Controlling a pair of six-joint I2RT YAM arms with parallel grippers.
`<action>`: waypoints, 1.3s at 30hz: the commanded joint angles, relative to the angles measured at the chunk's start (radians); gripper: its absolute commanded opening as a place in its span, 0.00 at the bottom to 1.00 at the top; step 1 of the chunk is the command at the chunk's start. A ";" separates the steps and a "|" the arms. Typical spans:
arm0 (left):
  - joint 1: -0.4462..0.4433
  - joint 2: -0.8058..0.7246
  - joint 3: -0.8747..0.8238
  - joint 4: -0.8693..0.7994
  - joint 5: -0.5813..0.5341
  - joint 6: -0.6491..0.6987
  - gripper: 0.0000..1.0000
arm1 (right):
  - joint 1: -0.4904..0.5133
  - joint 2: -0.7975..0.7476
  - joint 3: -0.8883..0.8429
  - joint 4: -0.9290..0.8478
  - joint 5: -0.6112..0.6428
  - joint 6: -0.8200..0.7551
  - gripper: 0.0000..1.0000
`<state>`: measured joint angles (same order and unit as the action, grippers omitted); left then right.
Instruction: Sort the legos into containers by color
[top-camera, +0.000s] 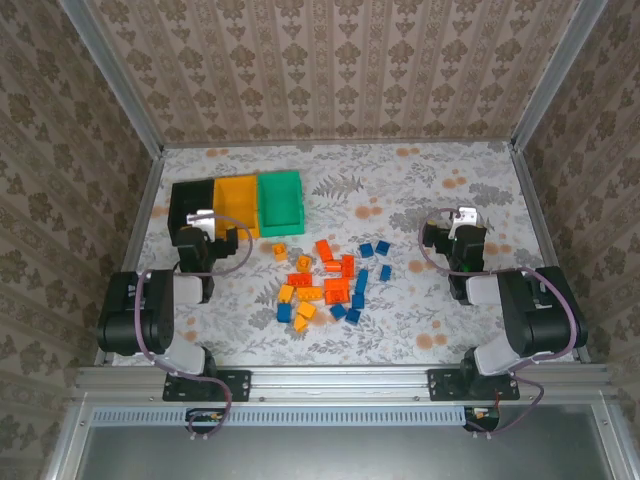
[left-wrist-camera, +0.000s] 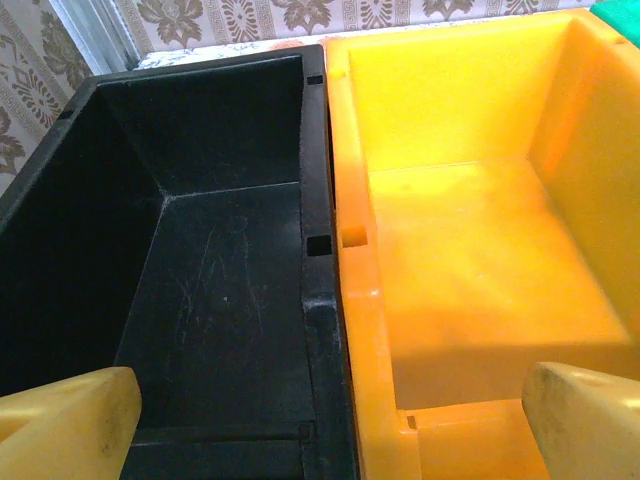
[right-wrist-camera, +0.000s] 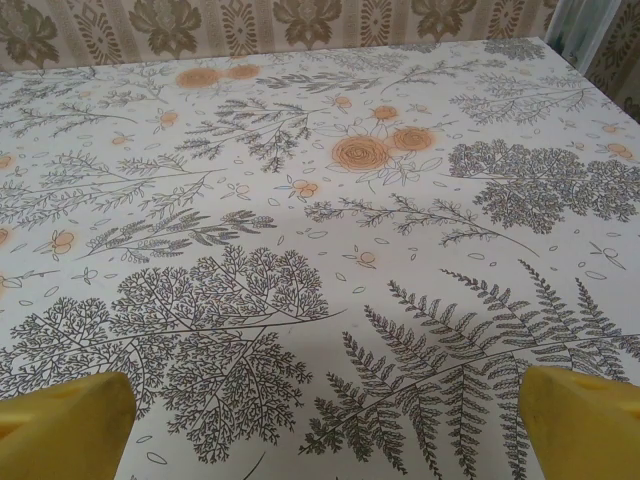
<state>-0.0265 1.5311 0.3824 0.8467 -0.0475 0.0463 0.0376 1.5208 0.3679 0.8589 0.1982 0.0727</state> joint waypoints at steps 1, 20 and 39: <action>0.001 0.009 0.021 0.018 0.019 0.015 1.00 | 0.005 0.012 0.023 0.029 0.012 -0.018 1.00; 0.010 0.010 0.024 0.012 0.038 0.009 1.00 | 0.004 0.011 0.027 0.026 0.010 -0.017 1.00; -0.030 -0.334 0.069 -0.286 -0.107 -0.089 1.00 | 0.167 -0.204 0.274 -0.557 0.337 0.099 1.00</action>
<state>-0.0528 1.2381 0.4400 0.6235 -0.1116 0.0223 0.1467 1.3350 0.6044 0.4385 0.3855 0.1349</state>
